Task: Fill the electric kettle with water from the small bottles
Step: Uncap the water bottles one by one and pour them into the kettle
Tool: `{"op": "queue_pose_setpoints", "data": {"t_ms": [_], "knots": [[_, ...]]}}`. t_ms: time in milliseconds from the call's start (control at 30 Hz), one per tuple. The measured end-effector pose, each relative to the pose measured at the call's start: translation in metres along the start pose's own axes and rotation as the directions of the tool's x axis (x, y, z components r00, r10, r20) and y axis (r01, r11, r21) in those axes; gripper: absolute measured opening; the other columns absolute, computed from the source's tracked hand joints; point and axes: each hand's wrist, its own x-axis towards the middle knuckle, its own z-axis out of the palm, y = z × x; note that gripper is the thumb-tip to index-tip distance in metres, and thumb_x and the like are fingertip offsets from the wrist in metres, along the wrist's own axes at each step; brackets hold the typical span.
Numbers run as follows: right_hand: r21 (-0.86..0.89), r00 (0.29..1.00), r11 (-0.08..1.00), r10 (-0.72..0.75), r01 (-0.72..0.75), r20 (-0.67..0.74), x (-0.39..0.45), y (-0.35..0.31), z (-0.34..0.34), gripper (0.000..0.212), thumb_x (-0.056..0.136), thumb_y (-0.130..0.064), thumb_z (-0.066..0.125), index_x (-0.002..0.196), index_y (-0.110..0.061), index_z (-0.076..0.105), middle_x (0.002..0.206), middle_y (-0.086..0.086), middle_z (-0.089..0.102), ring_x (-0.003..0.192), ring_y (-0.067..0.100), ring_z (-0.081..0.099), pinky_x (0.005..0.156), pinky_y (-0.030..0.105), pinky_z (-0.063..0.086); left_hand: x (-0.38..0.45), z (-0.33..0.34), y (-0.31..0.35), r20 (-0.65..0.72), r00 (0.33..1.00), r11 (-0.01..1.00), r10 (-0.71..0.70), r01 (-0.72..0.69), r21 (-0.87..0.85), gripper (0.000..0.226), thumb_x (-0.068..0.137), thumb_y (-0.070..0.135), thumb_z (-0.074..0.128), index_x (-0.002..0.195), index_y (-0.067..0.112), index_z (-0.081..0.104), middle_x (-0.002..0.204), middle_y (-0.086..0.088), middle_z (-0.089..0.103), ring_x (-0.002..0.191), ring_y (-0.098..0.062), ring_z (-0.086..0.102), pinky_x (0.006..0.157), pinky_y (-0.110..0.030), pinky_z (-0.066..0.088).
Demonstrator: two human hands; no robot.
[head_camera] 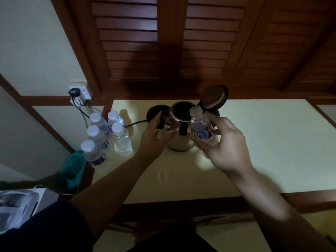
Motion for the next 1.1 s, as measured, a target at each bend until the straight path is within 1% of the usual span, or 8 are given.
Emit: {"op": "queue_pose_setpoints", "data": {"t_ms": [67, 200, 333, 433, 600, 800, 900, 1100], "knots": [[-0.086, 1.000, 0.996, 0.003, -0.005, -0.015, 0.006, -0.003, -0.006, 0.077, 0.080, -0.046, 0.086, 0.146, -0.030, 0.052, 0.130, -0.007, 0.067, 0.110, 0.017, 0.068, 0.088, 0.035, 0.059, 0.005, 0.002, 0.002, 0.034, 0.999, 0.999, 0.032, -0.031, -0.036, 0.077, 0.087, 0.036, 0.081, 0.153, 0.031, 0.042, 0.143, 0.013, 0.060, 0.132, -0.002, 0.055, 0.102, -0.025, 0.048], [-0.245, 1.000, 0.970, 0.009, -0.010, -0.007, 0.015, -0.006, -0.013, 0.073, 0.077, -0.049, 0.085, 0.142, -0.030, 0.056, 0.120, -0.002, 0.070, 0.100, 0.023, 0.070, 0.081, 0.038, 0.059, 0.012, 0.005, 0.000, 0.062, 0.998, 0.996, 0.021, -0.015, -0.090, 0.079, 0.084, 0.029, 0.085, 0.152, 0.026, 0.045, 0.139, 0.010, 0.063, 0.124, 0.001, 0.060, 0.098, -0.023, 0.053], [-0.377, 0.999, 0.926, 0.036, -0.028, 0.013, 0.022, -0.008, -0.015, 0.075, 0.077, -0.053, 0.083, 0.144, -0.033, 0.056, 0.119, -0.001, 0.070, 0.098, 0.029, 0.070, 0.078, 0.037, 0.056, 0.015, 0.008, 0.000, 0.064, 0.998, 0.990, 0.020, -0.011, -0.137, 0.072, 0.083, 0.008, 0.085, 0.146, 0.013, 0.051, 0.128, -0.004, 0.067, 0.109, 0.000, 0.068, 0.092, -0.024, 0.056], [-0.462, 0.999, 0.887, 0.023, 0.000, 0.044, 0.025, -0.012, -0.017, 0.076, 0.077, -0.053, 0.082, 0.145, -0.032, 0.056, 0.119, 0.001, 0.071, 0.097, 0.033, 0.070, 0.073, 0.035, 0.052, 0.014, 0.007, 0.000, 0.050, 0.999, 0.983, 0.019, -0.009, -0.181, 0.068, 0.082, 0.000, 0.083, 0.142, 0.009, 0.054, 0.125, -0.007, 0.068, 0.103, 0.000, 0.070, 0.089, -0.021, 0.056], [-0.525, 0.997, 0.851, 0.030, 0.014, 0.076, 0.031, -0.022, -0.014, 0.074, 0.077, -0.051, 0.081, 0.145, -0.036, 0.054, 0.118, 0.001, 0.071, 0.100, 0.035, 0.070, 0.074, 0.037, 0.052, 0.013, 0.008, -0.001, 0.022, 0.998, 0.989, 0.052, -0.048, -0.140, 0.061, 0.080, 0.017, 0.087, 0.135, 0.023, 0.060, 0.115, 0.009, 0.072, 0.109, -0.004, 0.067, 0.097, -0.025, 0.055], [-0.576, 0.994, 0.817, 0.028, 0.037, 0.103, 0.036, -0.028, -0.014, 0.068, 0.075, -0.044, 0.083, 0.135, -0.038, 0.052, 0.108, 0.002, 0.071, 0.092, 0.038, 0.070, 0.067, 0.036, 0.052, 0.011, 0.005, 0.003, 0.006, 0.998, 0.994, 0.061, -0.060, -0.087, 0.054, 0.079, 0.017, 0.089, 0.125, 0.024, 0.062, 0.111, 0.013, 0.071, 0.105, 0.010, 0.064, 0.088, -0.005, 0.046], [-0.622, 0.990, 0.781, 0.040, 0.055, 0.137, 0.040, -0.031, -0.015, 0.069, 0.075, -0.045, 0.082, 0.137, -0.038, 0.053, 0.109, 0.003, 0.072, 0.094, 0.039, 0.070, 0.068, 0.036, 0.052, 0.012, 0.006, 0.002, -0.006, 0.998, 0.996, 0.056, -0.056, -0.075, 0.054, 0.079, 0.013, 0.089, 0.122, 0.027, 0.060, 0.107, 0.017, 0.069, 0.100, 0.016, 0.062, 0.085, -0.001, 0.044], [-0.666, 0.985, 0.742, 0.049, 0.076, 0.167, 0.045, -0.038, -0.020, 0.071, 0.077, -0.048, 0.082, 0.141, -0.038, 0.054, 0.116, 0.004, 0.072, 0.099, 0.037, 0.070, 0.073, 0.037, 0.054, 0.014, 0.007, -0.001, -0.012, 0.998, 0.997, 0.057, -0.057, -0.047, 0.058, 0.077, 0.020, 0.090, 0.123, 0.032, 0.059, 0.112, 0.014, 0.071, 0.107, 0.007, 0.064, 0.090, -0.005, 0.046]]}}
